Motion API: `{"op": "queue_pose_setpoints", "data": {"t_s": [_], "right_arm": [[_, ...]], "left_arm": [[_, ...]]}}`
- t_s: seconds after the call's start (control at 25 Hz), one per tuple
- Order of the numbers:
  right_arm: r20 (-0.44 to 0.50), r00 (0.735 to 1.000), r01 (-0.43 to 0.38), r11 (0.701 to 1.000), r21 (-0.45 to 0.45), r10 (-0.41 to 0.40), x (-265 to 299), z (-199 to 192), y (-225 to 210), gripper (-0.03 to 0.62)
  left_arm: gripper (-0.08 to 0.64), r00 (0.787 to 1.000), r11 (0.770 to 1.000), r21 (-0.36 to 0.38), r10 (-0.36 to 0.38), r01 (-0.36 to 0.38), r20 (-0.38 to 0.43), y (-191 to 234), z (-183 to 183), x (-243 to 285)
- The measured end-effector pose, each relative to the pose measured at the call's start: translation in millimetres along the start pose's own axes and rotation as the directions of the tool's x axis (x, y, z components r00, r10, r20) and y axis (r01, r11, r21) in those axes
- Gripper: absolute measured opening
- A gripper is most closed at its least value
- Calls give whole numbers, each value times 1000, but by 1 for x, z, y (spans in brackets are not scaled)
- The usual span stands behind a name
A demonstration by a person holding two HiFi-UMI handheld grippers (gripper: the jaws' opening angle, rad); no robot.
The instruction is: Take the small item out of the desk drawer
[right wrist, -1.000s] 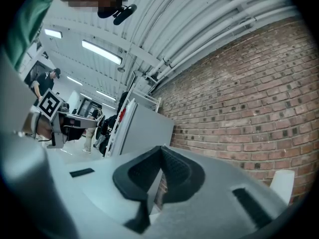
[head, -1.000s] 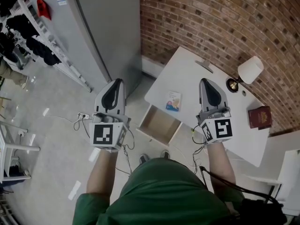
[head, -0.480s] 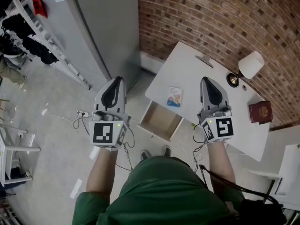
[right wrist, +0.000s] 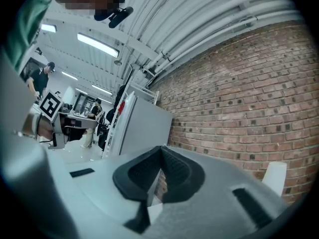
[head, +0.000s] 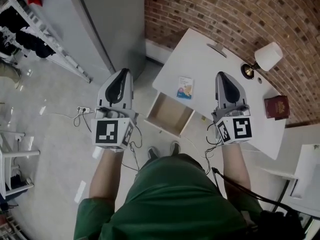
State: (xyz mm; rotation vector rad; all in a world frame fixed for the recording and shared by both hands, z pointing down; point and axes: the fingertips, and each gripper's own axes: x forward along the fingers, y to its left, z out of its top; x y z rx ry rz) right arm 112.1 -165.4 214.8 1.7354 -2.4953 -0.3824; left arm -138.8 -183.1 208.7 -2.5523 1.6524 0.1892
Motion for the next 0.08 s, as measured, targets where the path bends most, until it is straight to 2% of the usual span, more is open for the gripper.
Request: {"op": "queue_pose_setpoints", "data": {"t_s": [0.08], "right_arm": [[-5,1000,0,1000,-1,0,0,-1,1,2]], "left_arm": [[18,1000,1000,-4,-3,3,-3,0,-4,1]]}}
